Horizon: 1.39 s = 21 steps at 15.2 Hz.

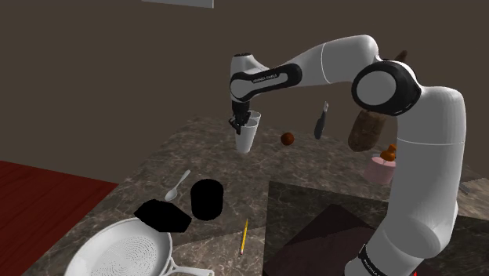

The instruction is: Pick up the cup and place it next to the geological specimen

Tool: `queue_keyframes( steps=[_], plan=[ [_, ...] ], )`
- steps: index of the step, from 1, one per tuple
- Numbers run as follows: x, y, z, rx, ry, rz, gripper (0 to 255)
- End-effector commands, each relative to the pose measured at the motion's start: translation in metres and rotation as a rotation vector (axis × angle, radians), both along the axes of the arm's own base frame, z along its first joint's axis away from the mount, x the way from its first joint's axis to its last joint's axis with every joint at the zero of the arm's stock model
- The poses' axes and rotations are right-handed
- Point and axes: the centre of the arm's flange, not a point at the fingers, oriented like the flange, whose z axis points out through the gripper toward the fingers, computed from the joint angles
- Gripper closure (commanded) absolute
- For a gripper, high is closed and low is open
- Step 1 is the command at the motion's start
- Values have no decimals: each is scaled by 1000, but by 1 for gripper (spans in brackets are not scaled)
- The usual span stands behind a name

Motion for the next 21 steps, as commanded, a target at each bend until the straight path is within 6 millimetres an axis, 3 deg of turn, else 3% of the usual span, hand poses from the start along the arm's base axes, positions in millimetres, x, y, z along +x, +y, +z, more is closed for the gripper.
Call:
queue_keyframes(
  steps=[1, 21],
  plan=[
    [0, 0, 10, 0, 0, 0, 255],
    [0, 0, 116, 0, 0, 0, 255]
  ],
)
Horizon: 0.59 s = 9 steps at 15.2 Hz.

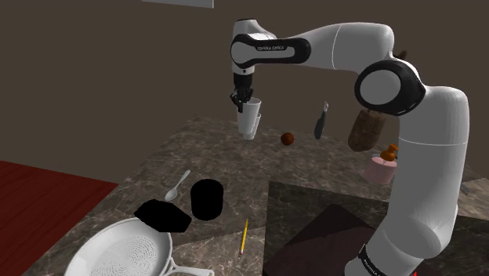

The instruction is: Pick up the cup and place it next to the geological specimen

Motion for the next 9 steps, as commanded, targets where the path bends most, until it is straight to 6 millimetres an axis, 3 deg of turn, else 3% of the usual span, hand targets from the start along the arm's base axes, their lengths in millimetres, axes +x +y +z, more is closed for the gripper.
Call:
queue_keyframes(
  steps=[1, 9],
  plan=[
    [0, 0, 10, 0, 0, 0, 255],
    [0, 0, 53, 0, 0, 0, 255]
  ],
)
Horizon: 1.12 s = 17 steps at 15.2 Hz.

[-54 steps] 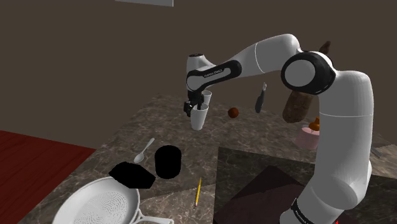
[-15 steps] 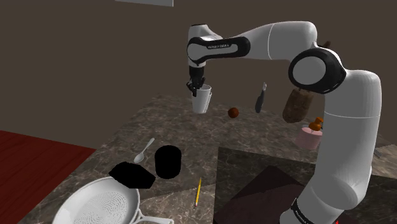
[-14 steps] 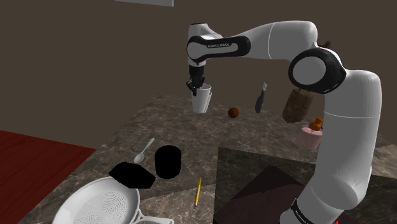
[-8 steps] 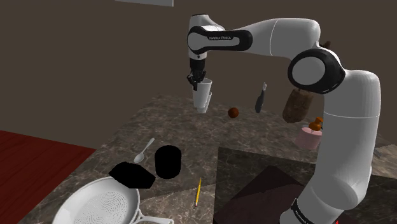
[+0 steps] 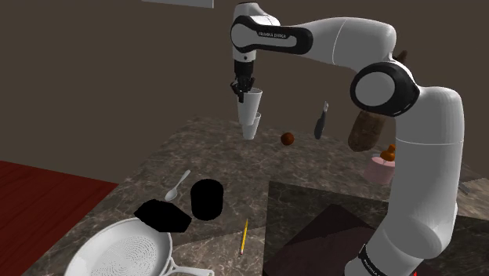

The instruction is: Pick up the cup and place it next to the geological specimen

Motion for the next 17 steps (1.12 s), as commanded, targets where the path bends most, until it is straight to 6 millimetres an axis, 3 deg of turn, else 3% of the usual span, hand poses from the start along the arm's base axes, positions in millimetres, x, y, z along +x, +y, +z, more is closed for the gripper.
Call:
queue_keyframes(
  steps=[1, 4, 17],
  plan=[
    [0, -1, 11, 0, 0, 0, 255],
    [0, -1, 25, 0, 0, 0, 255],
    [-122, 120, 25, 0, 0, 0, 255]
  ],
)
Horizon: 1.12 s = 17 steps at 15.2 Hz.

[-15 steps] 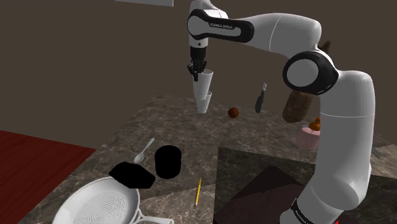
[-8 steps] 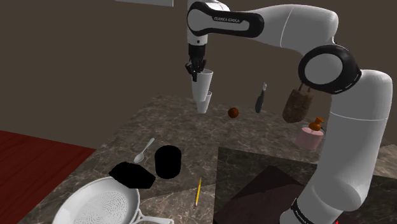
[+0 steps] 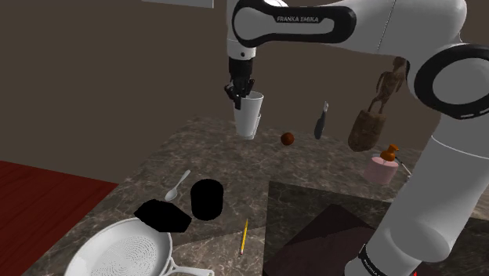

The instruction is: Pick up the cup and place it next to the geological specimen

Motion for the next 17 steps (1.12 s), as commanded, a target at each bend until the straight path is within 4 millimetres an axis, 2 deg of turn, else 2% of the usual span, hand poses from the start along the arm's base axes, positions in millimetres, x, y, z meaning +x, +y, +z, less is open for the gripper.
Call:
queue_keyframes(
  steps=[1, 17],
  plan=[
    [-20, 22, 0, -1, 0, -1, 255],
    [-169, 171, 1, -1, 0, -1, 255]
  ],
)
